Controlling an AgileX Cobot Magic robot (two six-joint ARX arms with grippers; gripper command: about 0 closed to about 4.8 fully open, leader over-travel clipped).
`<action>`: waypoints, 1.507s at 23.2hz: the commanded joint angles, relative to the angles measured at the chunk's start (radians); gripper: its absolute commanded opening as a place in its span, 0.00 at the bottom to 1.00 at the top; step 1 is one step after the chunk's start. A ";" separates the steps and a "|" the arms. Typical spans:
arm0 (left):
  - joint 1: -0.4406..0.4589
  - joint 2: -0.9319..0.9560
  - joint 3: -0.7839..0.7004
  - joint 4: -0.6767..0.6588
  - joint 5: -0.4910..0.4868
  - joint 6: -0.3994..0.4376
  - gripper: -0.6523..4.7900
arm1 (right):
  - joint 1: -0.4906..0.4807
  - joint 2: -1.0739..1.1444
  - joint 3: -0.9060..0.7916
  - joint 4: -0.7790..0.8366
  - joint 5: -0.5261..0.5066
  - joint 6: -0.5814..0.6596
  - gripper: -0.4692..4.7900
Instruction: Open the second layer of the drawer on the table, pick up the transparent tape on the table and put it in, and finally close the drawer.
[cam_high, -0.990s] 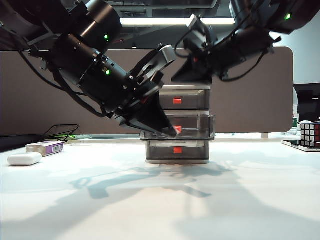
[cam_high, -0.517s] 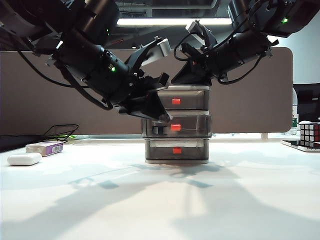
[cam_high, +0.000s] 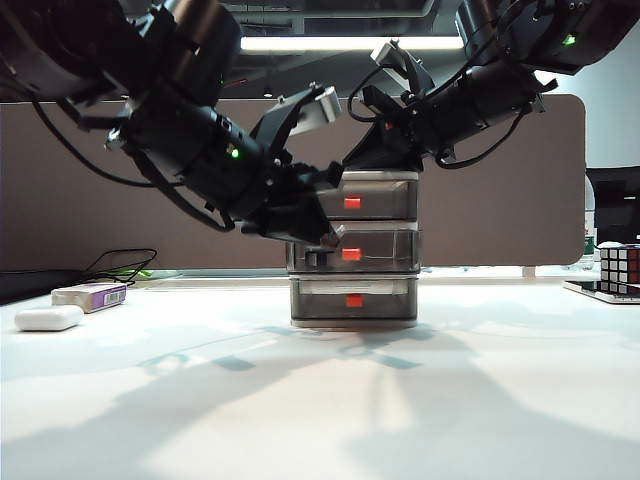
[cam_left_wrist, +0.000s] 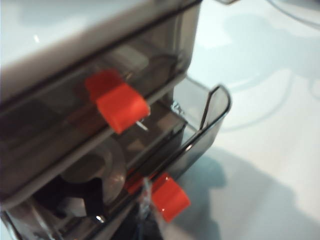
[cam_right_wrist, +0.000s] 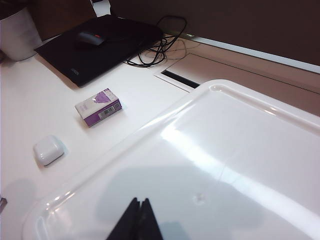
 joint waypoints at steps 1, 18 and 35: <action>0.002 0.025 0.002 0.063 -0.029 -0.001 0.11 | 0.003 0.011 -0.009 -0.073 0.005 0.007 0.08; 0.001 0.082 0.013 0.127 -0.042 -0.001 0.11 | 0.005 0.010 -0.012 -0.114 -0.012 -0.025 0.08; -0.079 -1.192 -0.628 -0.243 -0.292 -0.143 0.11 | 0.008 -0.872 -0.595 -0.192 0.253 -0.071 0.08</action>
